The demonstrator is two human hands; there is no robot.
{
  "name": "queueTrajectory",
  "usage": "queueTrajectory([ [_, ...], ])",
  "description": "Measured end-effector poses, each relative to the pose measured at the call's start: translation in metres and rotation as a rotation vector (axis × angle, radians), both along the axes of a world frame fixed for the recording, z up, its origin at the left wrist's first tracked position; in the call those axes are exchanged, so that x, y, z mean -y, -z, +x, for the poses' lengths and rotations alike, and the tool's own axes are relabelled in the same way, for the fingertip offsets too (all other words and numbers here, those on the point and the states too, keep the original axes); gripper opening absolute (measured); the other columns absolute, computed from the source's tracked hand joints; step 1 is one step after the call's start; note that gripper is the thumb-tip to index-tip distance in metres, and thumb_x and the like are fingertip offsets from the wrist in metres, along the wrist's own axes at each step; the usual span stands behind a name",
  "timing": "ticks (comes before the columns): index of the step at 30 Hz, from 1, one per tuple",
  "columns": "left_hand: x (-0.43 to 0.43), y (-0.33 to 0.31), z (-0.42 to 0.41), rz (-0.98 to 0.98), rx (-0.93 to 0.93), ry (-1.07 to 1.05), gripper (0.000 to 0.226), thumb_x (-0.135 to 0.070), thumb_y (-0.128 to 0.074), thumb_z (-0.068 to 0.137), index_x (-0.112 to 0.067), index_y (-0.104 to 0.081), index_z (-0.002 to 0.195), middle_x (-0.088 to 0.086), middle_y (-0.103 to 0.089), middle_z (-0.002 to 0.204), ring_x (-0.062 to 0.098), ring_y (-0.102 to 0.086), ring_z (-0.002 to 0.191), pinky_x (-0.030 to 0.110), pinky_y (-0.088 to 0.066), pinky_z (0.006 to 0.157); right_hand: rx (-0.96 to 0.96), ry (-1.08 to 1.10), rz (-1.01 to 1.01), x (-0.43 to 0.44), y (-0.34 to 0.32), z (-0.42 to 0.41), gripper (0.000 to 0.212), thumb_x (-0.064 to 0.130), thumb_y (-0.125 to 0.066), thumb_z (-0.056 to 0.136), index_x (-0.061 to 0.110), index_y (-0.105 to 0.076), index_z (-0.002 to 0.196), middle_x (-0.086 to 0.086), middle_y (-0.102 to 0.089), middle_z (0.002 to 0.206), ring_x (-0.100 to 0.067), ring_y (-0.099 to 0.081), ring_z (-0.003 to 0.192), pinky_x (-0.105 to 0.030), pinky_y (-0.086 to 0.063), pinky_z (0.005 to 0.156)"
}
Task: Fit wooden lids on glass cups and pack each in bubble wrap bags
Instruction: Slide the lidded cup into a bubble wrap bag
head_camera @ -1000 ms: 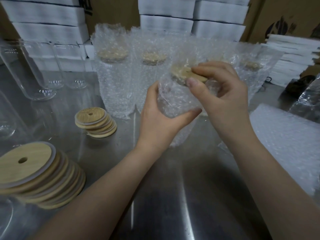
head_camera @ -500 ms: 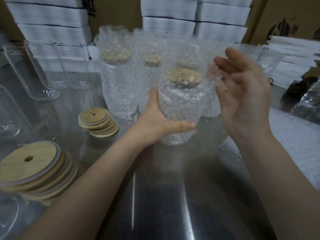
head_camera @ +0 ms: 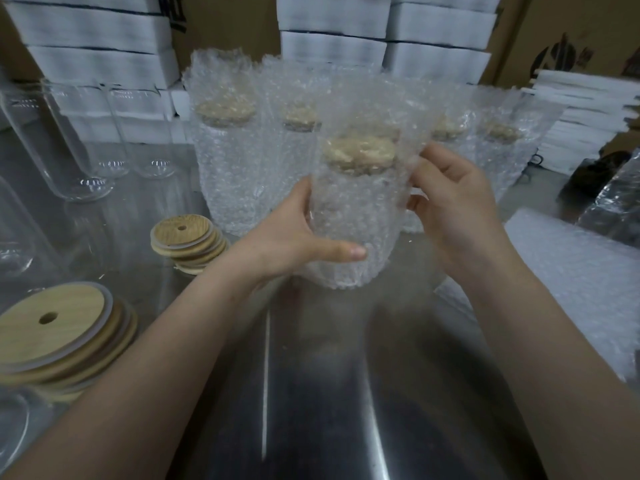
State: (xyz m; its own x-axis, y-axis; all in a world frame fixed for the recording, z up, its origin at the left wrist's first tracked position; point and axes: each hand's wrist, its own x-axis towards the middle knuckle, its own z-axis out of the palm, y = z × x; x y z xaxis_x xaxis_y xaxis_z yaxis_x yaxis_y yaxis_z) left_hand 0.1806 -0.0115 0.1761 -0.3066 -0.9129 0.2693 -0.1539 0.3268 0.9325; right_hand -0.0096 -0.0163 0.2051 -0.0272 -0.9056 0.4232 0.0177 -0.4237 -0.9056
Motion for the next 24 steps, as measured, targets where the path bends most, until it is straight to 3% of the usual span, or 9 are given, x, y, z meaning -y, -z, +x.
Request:
queueTrajectory([
  [3, -0.002, -0.012, 0.000, -0.089, -0.170, -0.039, 0.085, -0.030, -0.088, 0.057, -0.019, -0.050, 0.132, -0.004, -0.066, 0.124, 0.010, -0.064, 0.113, 0.029, -0.053, 0.094, 0.024, 0.072, -0.047, -0.001, -0.002, -0.001, 0.010, 0.018, -0.071, 0.088, 0.017, -0.076, 0.095, 0.006, -0.072, 0.079, -0.009, -0.061, 0.069, -0.026, -0.047, 0.063],
  [6, -0.005, -0.023, -0.003, -0.194, -0.293, -0.069, 0.044, -0.027, -0.080, 0.073, -0.023, -0.064, 0.114, -0.011, -0.073, 0.108, 0.007, -0.068, 0.102, 0.022, -0.052, 0.084, 0.072, 0.098, -0.101, -0.005, -0.006, 0.001, 0.013, 0.018, -0.071, 0.081, 0.028, -0.077, 0.075, 0.011, -0.070, 0.068, -0.007, -0.057, 0.058, -0.022, -0.044, 0.053],
  [8, -0.006, -0.027, -0.005, -0.218, -0.373, -0.119, 0.024, -0.024, -0.072, 0.082, -0.021, -0.069, 0.106, -0.010, -0.074, 0.098, 0.008, -0.069, 0.095, 0.025, -0.053, 0.081, 0.097, 0.103, -0.121, -0.008, -0.007, 0.002, 0.015, 0.013, -0.071, 0.084, 0.026, -0.075, 0.079, 0.009, -0.070, 0.068, -0.008, -0.055, 0.054, -0.021, -0.043, 0.050],
  [10, -0.005, -0.030, -0.006, -0.206, -0.427, -0.209, 0.022, -0.026, -0.071, 0.081, -0.020, -0.073, 0.103, -0.005, -0.075, 0.096, 0.013, -0.069, 0.093, 0.032, -0.054, 0.082, 0.107, 0.108, -0.127, -0.010, -0.007, 0.003, 0.014, 0.007, -0.069, 0.087, 0.021, -0.072, 0.086, 0.008, -0.070, 0.068, -0.008, -0.053, 0.051, -0.021, -0.043, 0.048],
  [13, -0.002, -0.035, -0.006, -0.232, -0.415, -0.269, 0.004, -0.021, -0.073, 0.083, -0.024, -0.074, 0.085, -0.009, -0.075, 0.084, 0.008, -0.065, 0.081, 0.023, -0.049, 0.070, 0.109, 0.116, -0.140, -0.010, -0.008, 0.002, 0.015, 0.003, -0.066, 0.090, 0.015, -0.071, 0.096, 0.007, -0.069, 0.069, -0.007, -0.052, 0.050, -0.021, -0.042, 0.047],
  [16, 0.003, -0.042, -0.003, -0.249, -0.389, -0.283, 0.012, -0.019, -0.073, 0.081, -0.025, -0.070, 0.070, -0.006, -0.068, 0.073, 0.012, -0.056, 0.067, 0.025, -0.044, 0.061, 0.128, 0.124, -0.137, -0.009, -0.008, 0.001, 0.023, 0.000, -0.062, 0.092, 0.017, -0.070, 0.105, 0.007, -0.069, 0.068, -0.008, -0.050, 0.049, -0.023, -0.044, 0.047],
  [18, 0.007, -0.048, 0.001, -0.242, -0.383, -0.232, 0.013, -0.014, -0.072, 0.078, -0.023, -0.067, 0.071, -0.004, -0.066, 0.072, 0.015, -0.054, 0.065, 0.027, -0.044, 0.057, 0.149, 0.111, -0.123, -0.009, -0.007, 0.001, 0.028, -0.002, -0.060, 0.092, 0.020, -0.072, 0.105, 0.004, -0.068, 0.070, -0.011, -0.049, 0.050, -0.024, -0.045, 0.048],
  [22, 0.012, -0.055, 0.005, -0.191, -0.360, -0.120, 0.022, -0.006, -0.064, 0.077, -0.025, -0.074, 0.083, -0.003, -0.055, 0.071, 0.014, -0.051, 0.065, 0.028, -0.045, 0.060, 0.220, 0.059, -0.075, -0.008, -0.006, 0.002, 0.033, -0.004, -0.056, 0.092, 0.022, -0.076, 0.089, -0.001, -0.067, 0.075, -0.015, -0.050, 0.054, -0.025, -0.046, 0.048],
  [24, 0.014, -0.058, 0.008, -0.126, -0.346, -0.070, 0.028, -0.005, -0.059, 0.077, -0.026, -0.078, 0.078, -0.004, -0.058, 0.068, 0.015, -0.050, 0.064, 0.027, -0.045, 0.061, 0.262, 0.032, -0.036, -0.007, -0.005, 0.001, 0.040, -0.008, -0.053, 0.092, 0.022, -0.074, 0.077, -0.003, -0.067, 0.075, -0.015, -0.053, 0.055, -0.025, -0.046, 0.048],
])
